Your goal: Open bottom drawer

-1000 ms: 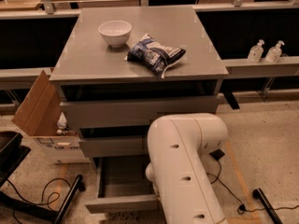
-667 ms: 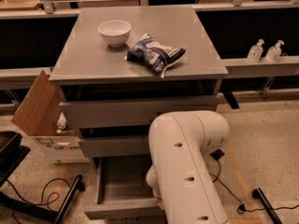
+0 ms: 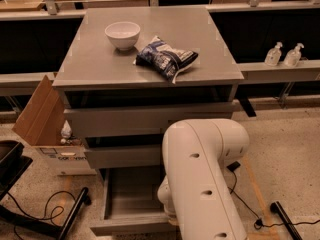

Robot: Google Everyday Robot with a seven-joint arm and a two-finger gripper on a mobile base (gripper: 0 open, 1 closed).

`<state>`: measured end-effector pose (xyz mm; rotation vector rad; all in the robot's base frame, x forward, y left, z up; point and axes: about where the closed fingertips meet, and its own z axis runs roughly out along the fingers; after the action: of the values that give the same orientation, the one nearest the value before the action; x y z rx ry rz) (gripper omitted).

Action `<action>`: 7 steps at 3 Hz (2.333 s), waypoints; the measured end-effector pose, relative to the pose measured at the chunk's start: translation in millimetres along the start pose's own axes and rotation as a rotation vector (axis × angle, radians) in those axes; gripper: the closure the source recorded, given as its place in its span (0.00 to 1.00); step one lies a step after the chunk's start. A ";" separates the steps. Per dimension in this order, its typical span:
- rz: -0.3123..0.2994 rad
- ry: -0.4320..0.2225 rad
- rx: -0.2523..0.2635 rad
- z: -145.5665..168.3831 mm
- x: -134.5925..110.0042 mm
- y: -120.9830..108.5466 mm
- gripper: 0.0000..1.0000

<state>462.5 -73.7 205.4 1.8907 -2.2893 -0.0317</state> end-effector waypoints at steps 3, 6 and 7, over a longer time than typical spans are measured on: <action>0.000 0.004 -0.007 3.7 2.1 3.5 0.12; 0.060 0.130 0.088 -58.7 34.7 6.2 0.38; 0.111 0.177 0.182 -102.7 59.7 8.5 0.62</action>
Offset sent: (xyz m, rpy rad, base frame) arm -0.0015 -0.0006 -0.0010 -0.0009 0.0029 0.0001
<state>458.5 -120.8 314.8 1.7619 -2.3377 0.3549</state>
